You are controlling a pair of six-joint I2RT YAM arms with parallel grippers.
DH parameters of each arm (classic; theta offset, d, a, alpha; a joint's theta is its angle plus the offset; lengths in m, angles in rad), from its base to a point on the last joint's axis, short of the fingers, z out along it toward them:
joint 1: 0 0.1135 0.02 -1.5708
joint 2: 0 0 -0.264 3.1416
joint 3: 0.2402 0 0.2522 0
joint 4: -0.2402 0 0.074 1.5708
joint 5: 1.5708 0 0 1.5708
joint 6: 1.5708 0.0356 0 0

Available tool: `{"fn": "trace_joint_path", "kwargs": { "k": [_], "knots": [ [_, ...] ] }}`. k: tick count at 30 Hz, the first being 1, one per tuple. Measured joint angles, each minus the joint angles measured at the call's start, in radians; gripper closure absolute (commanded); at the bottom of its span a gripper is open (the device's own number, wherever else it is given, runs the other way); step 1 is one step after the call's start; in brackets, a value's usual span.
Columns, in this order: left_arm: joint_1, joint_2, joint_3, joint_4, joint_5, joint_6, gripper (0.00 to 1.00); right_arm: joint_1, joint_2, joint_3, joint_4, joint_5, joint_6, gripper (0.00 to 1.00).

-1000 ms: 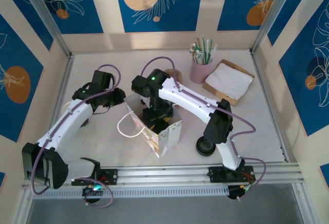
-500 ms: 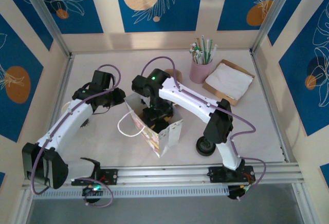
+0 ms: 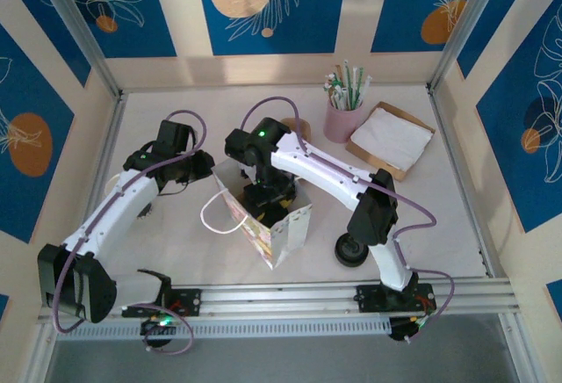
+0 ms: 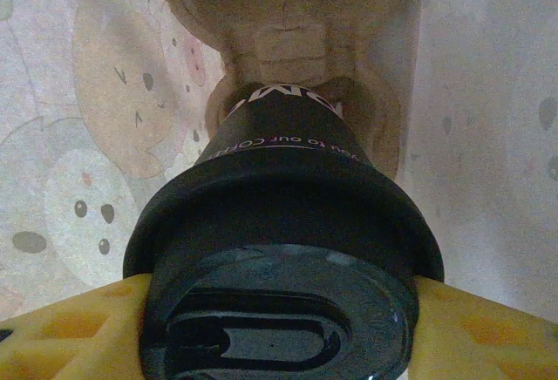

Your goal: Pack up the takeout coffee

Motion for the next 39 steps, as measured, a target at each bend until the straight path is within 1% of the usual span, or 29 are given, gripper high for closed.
{"fn": "trace_joint_path", "kwargs": {
  "k": [39],
  "knots": [
    [0.0, 0.0, 0.0, 0.0, 0.0, 0.0, 0.74, -0.001, 0.007, -0.026, 0.011, 0.002, 0.0, 0.46]
  ]
}}
